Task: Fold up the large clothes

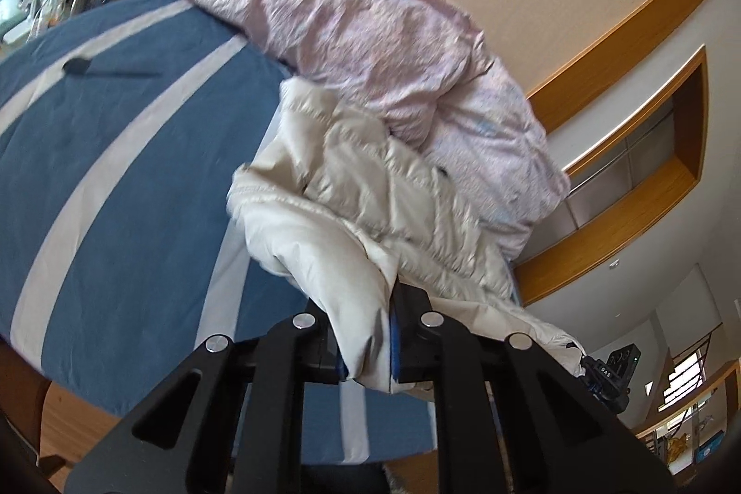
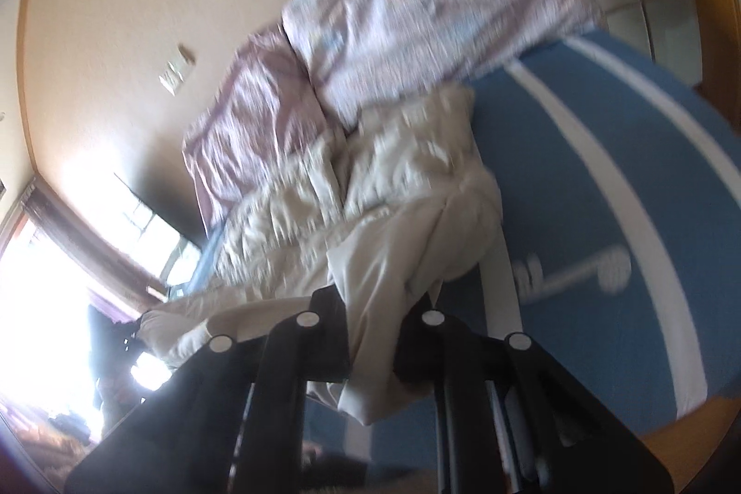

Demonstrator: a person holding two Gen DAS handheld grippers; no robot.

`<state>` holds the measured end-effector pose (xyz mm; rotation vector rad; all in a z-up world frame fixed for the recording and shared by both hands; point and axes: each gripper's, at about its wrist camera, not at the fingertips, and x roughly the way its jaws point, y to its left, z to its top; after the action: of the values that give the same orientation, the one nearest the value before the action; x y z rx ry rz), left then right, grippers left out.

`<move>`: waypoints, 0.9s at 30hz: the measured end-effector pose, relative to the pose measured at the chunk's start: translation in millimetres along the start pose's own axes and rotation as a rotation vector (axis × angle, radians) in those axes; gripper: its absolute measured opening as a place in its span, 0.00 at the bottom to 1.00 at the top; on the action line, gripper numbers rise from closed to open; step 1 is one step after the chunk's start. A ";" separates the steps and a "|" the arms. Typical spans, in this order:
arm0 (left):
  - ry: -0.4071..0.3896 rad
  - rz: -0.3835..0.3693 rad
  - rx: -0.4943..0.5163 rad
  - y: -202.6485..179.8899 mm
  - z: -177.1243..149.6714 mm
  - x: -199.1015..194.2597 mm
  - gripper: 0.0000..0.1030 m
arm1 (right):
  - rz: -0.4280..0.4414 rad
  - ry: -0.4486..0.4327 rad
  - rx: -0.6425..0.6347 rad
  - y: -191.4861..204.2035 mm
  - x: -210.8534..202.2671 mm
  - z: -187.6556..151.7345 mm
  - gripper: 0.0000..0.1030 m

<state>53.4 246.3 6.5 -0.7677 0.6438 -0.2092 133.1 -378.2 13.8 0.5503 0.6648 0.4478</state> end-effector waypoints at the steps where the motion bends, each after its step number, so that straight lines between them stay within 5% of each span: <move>1: -0.018 -0.006 0.007 -5.4 8.4 1.3 0.11 | 0.000 -0.021 -0.008 2.3 -1.5 3.9 0.12; 6: -0.122 0.040 0.110 -39.5 47.8 15.2 0.11 | 0.003 -0.137 -0.069 29.7 10.5 46.3 0.12; 12: -0.178 0.049 0.099 -56.1 97.1 45.4 0.11 | -0.005 -0.225 -0.086 48.5 39.3 92.5 0.12; 27: -0.223 0.038 0.061 -50.3 137.5 96.4 0.11 | -0.071 -0.311 -0.106 57.0 92.7 134.1 0.13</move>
<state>216.1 251.5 71.4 -0.7072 0.4382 -0.1053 277.2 -327.8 94.4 0.4816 0.3598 0.3195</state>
